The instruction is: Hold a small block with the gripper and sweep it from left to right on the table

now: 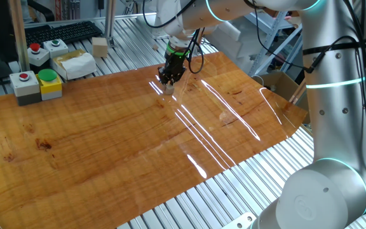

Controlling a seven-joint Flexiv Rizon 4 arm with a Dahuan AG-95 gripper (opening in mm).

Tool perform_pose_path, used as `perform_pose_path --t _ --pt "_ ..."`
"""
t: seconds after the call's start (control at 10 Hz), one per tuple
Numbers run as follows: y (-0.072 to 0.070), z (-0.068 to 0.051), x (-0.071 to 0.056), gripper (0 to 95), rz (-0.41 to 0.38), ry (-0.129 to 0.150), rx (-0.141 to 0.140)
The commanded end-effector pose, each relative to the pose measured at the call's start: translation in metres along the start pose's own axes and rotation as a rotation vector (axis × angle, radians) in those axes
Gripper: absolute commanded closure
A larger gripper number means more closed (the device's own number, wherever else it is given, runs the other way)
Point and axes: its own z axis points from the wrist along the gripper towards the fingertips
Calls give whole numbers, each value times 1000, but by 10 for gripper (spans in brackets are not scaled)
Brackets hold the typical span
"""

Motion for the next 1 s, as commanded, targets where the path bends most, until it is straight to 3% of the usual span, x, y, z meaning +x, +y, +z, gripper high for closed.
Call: perform_pose_path --t 0.1,0.5,0.7,1.0 --pt "0 -1 2 950 -2 1 12" --pt "7 2 2 950 1 -10 34" --pt "13 -2 3 950 -3 -9 76" --pt "14 3 4 950 0 -11 77"
